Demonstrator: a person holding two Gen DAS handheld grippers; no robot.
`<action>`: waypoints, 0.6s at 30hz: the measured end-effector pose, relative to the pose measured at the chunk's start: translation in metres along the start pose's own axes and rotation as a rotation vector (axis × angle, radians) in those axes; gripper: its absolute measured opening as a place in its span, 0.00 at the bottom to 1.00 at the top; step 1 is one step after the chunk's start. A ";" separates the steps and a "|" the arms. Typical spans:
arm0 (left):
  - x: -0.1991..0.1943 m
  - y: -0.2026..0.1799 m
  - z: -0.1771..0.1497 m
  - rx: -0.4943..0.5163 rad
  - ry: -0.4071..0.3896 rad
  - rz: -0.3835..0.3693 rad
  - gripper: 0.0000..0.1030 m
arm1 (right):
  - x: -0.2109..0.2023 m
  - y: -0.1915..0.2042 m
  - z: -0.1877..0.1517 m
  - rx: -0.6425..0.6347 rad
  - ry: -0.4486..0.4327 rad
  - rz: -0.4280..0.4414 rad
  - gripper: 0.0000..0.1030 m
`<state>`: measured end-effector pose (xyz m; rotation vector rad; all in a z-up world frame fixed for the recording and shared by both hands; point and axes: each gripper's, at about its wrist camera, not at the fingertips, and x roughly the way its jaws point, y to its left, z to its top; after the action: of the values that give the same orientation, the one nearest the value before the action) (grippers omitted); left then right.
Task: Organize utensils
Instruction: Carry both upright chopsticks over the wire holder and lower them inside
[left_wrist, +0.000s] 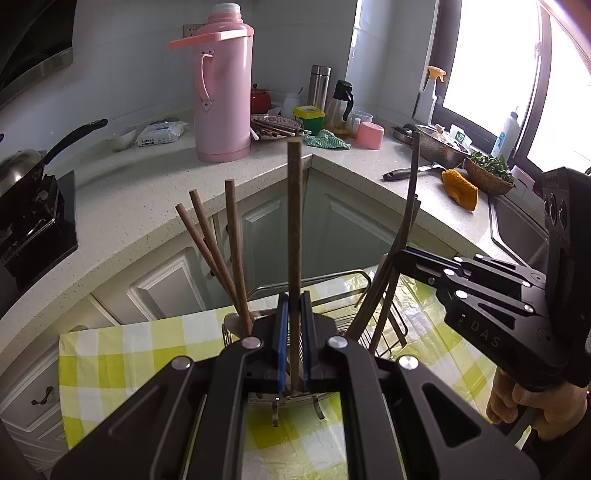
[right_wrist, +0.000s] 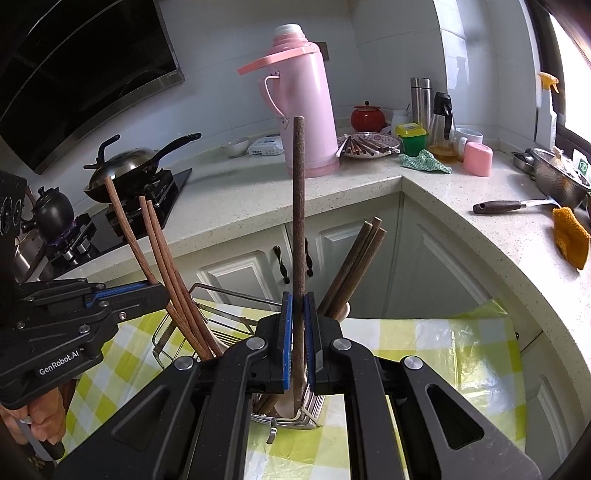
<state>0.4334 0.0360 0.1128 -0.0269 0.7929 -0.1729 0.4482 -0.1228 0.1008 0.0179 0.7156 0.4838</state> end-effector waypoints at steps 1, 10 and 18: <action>0.000 0.000 0.000 0.000 0.000 0.000 0.06 | 0.001 0.000 0.001 -0.002 -0.002 -0.002 0.07; 0.004 0.000 -0.003 0.002 0.011 0.000 0.06 | 0.011 0.001 -0.005 -0.010 0.024 -0.005 0.07; 0.006 0.000 -0.005 0.002 0.013 -0.002 0.06 | 0.021 0.002 -0.013 -0.018 0.052 -0.009 0.07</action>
<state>0.4336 0.0350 0.1052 -0.0250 0.8054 -0.1761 0.4524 -0.1139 0.0784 -0.0141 0.7618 0.4837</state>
